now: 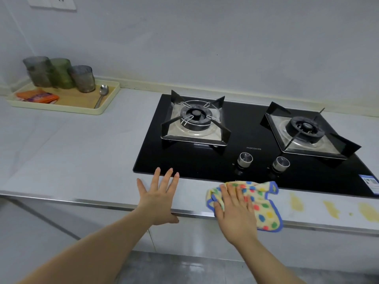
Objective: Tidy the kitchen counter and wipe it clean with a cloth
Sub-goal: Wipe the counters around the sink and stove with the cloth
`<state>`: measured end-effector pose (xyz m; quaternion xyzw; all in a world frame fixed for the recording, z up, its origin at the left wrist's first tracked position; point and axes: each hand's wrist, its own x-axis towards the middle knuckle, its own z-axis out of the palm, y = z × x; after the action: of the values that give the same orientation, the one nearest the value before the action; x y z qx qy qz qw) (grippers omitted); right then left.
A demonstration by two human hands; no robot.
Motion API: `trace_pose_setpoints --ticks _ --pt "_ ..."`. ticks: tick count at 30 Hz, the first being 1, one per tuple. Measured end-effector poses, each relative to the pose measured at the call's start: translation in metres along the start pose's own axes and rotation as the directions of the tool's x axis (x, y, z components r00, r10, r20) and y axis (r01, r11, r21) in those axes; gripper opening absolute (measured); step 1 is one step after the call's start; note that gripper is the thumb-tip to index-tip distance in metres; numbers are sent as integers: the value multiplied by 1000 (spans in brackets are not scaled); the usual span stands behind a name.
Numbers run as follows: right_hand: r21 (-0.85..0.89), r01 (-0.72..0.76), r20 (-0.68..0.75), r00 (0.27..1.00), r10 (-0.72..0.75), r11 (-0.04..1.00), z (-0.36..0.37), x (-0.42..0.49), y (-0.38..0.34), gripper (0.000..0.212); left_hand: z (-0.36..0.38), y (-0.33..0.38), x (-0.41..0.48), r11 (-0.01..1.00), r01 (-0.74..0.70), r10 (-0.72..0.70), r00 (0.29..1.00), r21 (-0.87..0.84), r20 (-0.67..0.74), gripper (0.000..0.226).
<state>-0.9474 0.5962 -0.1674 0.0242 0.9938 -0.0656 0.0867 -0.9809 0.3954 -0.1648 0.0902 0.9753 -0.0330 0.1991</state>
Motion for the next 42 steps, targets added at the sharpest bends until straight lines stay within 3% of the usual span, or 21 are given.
trace_pose_setpoints --ticks 3,6,8,13,15,19,21,23,25,28,31,34,37,40,42 --pt "64 20 7 1000 -21 998 6 1 -40 104 0 1 -1 1000 4 -4 1000 0 -2 117" --pt "66 178 27 983 -180 982 13 1 -67 121 0 1 -1 1000 5 -5 1000 13 -22 114" --pt "84 188 30 981 -191 979 10 1 -49 109 0 0 -1 1000 3 -3 1000 8 -13 115" --pt "88 -105 7 994 105 991 -1 1 2 74 -1 1 -1 1000 9 -9 1000 5 -1 118" --pt "101 -121 15 993 120 987 0 2 -19 65 0 1 -1 1000 12 -12 1000 0 -5 117" --pt "62 167 17 986 -168 984 14 -1 -50 113 -2 3 -2 1000 19 -19 1000 2 -8 116" --pt "56 197 9 980 -198 979 14 3 -27 103 -3 3 -3 1000 23 -23 1000 3 -3 116" --pt "58 113 -31 993 -111 992 6 4 9 95 -4 5 -3 999 40 -40 999 5 -6 117" --pt "37 -64 -42 997 66 997 -2 3 39 80 -5 12 -6 998 58 -58 998 17 -41 114" --pt "66 -191 -8 981 192 979 -6 1 34 61 -9 40 -7 999 -36 39 996 40 -75 115" --pt "71 -29 -7 1000 30 997 2 -1 14 82 -15 74 4 997 -83 82 995 -6 -59 119" --pt "30 93 16 995 -93 995 -1 1 46 97 -15 87 13 996 -72 71 997 -46 -34 122" --pt "35 -37 7 999 37 999 -10 3 88 77 -13 86 15 997 -68 67 998 -45 -8 125" --pt "82 -162 17 987 161 983 -12 3 76 58 -14 87 15 998 -56 56 998 -35 -2 125" --pt "81 -95 10 995 95 992 -6 3 46 62 -12 88 16 998 -55 54 998 -37 -10 124"
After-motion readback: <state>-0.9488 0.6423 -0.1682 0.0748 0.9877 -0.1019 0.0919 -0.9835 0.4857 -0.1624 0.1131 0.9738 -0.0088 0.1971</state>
